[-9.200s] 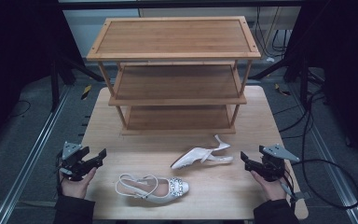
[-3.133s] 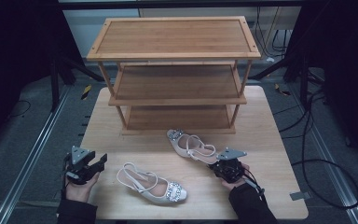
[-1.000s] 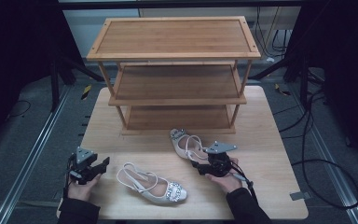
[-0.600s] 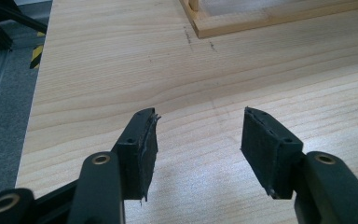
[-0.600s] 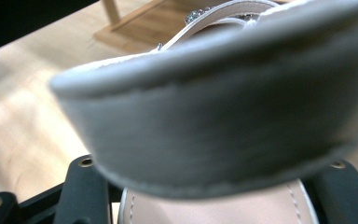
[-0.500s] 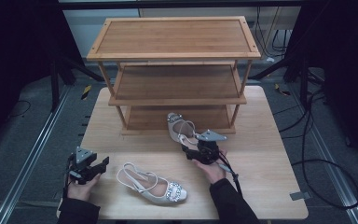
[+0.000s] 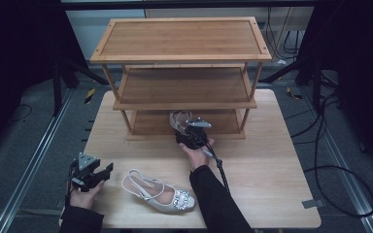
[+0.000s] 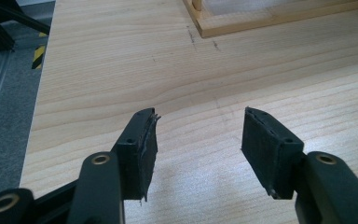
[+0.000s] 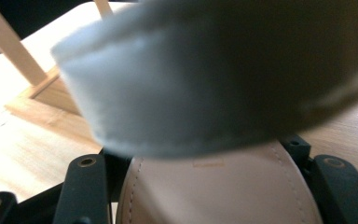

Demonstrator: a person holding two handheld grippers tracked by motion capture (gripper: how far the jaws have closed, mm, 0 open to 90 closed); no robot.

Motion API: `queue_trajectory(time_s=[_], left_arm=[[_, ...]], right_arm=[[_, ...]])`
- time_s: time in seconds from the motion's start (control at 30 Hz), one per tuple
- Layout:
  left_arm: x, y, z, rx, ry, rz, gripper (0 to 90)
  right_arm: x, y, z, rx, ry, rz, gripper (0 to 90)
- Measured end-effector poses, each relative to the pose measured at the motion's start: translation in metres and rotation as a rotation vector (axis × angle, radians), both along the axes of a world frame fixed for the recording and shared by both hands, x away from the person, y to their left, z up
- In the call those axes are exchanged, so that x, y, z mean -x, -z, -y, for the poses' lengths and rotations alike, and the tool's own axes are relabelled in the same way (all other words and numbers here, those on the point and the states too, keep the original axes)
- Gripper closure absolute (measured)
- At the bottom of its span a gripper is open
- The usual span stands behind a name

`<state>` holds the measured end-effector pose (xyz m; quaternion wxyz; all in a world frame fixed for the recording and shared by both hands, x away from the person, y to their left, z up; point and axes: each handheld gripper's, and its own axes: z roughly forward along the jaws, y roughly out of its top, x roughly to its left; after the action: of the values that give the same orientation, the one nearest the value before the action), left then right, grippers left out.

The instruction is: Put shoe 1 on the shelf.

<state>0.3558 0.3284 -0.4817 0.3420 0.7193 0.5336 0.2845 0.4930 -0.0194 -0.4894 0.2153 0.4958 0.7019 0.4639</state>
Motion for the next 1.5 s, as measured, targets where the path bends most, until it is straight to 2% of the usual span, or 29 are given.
queue_trajectory(time_s=[0.03,0.17,0.2,0.33,0.37,0.43,0.47,0.5,0.53,0.63,0.67,0.83,0.87,0.9,0.93,1.03,1.07,1.1,1.27,1.43,1.5], left_arm=[[0.000,0.000,0.000,0.000,-0.001,0.000,44.1],[-0.001,0.001,-0.001,0.002,-0.003,-0.005,43.9],[-0.001,0.001,-0.001,0.002,-0.002,-0.005,43.8],[-0.001,0.001,0.000,0.000,-0.002,-0.006,43.5],[-0.001,0.001,0.000,-0.001,-0.001,-0.008,43.4],[-0.001,0.001,0.000,0.001,0.002,-0.011,43.1],[-0.001,0.002,0.000,0.002,0.002,-0.012,43.0],[-0.001,0.002,-0.001,0.005,0.000,-0.011,42.8],[-0.001,0.002,-0.001,0.007,0.000,-0.011,42.5],[-0.001,0.001,-0.001,0.010,0.003,-0.010,42.1],[-0.001,0.001,-0.001,0.009,0.003,-0.010,41.4],[0.000,0.000,0.000,0.003,-0.004,-0.006,41.0],[0.000,0.000,0.000,0.004,-0.004,-0.006,41.0],[0.000,0.000,0.000,0.005,-0.004,-0.007,41.1],[0.000,0.000,0.000,0.005,-0.003,-0.008,41.1],[-0.001,0.001,0.000,0.005,-0.002,-0.009,41.7],[-0.001,0.001,0.000,0.004,-0.001,-0.010,42.0],[-0.001,0.001,0.000,0.005,0.001,-0.011,42.1],[-0.001,0.001,-0.001,0.003,0.001,-0.013,42.9],[-0.001,0.001,0.000,0.000,0.000,-0.012,43.1],[-0.001,0.001,0.000,0.002,0.000,-0.012,43.1]], right_arm=[[-0.005,0.004,-0.002,0.006,0.011,-0.001,40.1],[-0.005,0.006,-0.005,0.011,0.020,0.010,39.7],[-0.004,0.006,-0.007,0.034,0.021,0.004,38.8],[-0.002,0.009,-0.006,0.039,0.018,-0.018,37.4],[-0.001,0.009,-0.005,0.067,0.012,-0.010,35.5],[0.001,0.007,-0.004,0.062,0.003,-0.014,32.9],[0.004,0.004,0.000,0.057,-0.021,-0.009,28.5],[0.007,0.002,0.003,0.070,-0.033,0.006,27.2],[0.010,0.000,0.005,0.076,-0.047,-0.001,24.4],[0.017,-0.001,0.011,0.087,-0.068,0.005,23.9],[0.026,0.000,0.018,0.069,-0.070,0.005,27.1],[0.036,0.007,0.026,0.075,-0.097,-0.013,35.1],[0.037,0.009,0.026,0.076,-0.097,-0.017,39.6],[0.036,0.011,0.027,0.072,-0.111,-0.032,50.1],[0.036,0.011,0.027,0.072,-0.111,-0.032,50.1],[0.032,0.014,0.025,0.098,-0.114,-0.049,63.0],[0.030,0.015,0.023,0.091,-0.108,-0.057,69.9],[0.029,0.016,0.023,0.088,-0.111,-0.059,72.7],[0.023,0.019,0.019,0.114,-0.099,-0.072,77.3],[0.025,0.015,0.011,0.081,-0.130,-0.049,79.5],[0.023,0.012,0.006,0.087,-0.138,-0.042,78.7]])
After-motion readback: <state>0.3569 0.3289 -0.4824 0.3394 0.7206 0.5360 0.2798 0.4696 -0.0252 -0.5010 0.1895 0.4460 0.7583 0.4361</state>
